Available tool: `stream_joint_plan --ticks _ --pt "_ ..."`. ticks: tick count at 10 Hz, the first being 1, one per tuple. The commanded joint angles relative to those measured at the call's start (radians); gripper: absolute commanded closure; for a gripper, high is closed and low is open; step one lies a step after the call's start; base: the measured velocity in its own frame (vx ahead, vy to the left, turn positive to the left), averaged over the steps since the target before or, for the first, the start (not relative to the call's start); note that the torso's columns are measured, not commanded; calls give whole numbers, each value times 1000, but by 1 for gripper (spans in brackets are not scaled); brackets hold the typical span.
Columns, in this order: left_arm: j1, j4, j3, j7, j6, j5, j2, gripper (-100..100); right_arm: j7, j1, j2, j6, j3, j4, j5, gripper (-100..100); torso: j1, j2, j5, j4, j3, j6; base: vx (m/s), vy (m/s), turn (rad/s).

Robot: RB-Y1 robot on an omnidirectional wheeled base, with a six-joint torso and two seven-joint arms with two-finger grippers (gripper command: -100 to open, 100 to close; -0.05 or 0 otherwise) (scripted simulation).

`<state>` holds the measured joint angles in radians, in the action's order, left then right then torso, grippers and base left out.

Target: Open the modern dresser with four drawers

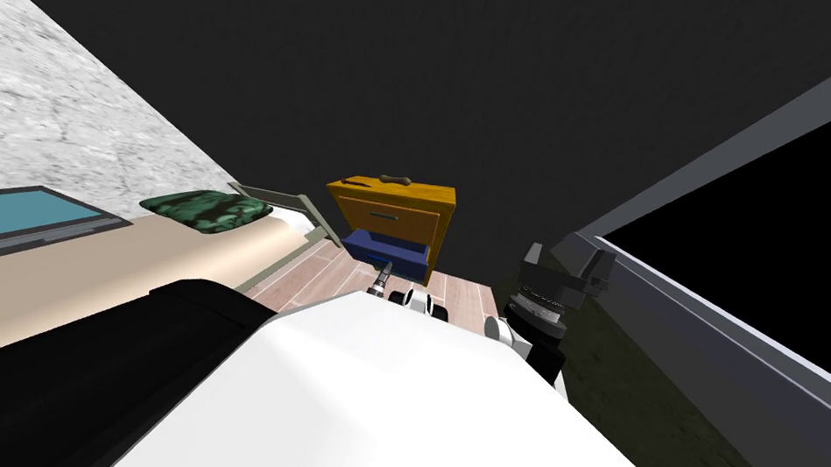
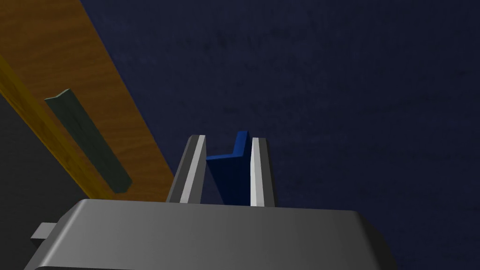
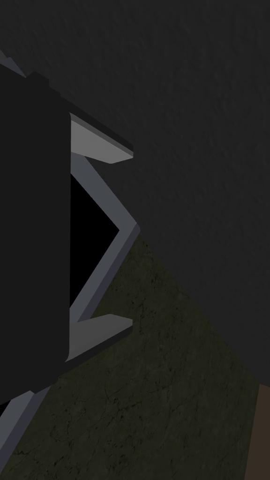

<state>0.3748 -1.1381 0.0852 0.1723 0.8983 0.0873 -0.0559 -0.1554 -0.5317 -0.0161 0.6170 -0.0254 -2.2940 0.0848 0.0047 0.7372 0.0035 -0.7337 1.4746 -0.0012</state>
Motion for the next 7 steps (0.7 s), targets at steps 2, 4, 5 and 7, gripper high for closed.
stream_joint_plan --ticks 2,4,5,7 --pt "9 -93 1 -15 -83 1 -13 -100 0 0 0 0 0 0 0 0 -3 -10 -2 -1 7 2 -22 -14 -5" --pt "12 -129 1 -19 -115 1 -17 -100 0 -1 0 0 0 0 0 0 -5 -3 -3 -3 4 1 -6 -10 -3" --pt "15 -161 2 -24 -144 2 -21 -100 0 -1 0 0 0 0 0 0 -5 1 -4 -4 1 1 -13 -6 -1" --pt "21 -226 3 -34 -201 2 -30 -100 0 0 0 0 0 0 0 0 -5 3 -4 -5 0 1 -39 -17 -4"
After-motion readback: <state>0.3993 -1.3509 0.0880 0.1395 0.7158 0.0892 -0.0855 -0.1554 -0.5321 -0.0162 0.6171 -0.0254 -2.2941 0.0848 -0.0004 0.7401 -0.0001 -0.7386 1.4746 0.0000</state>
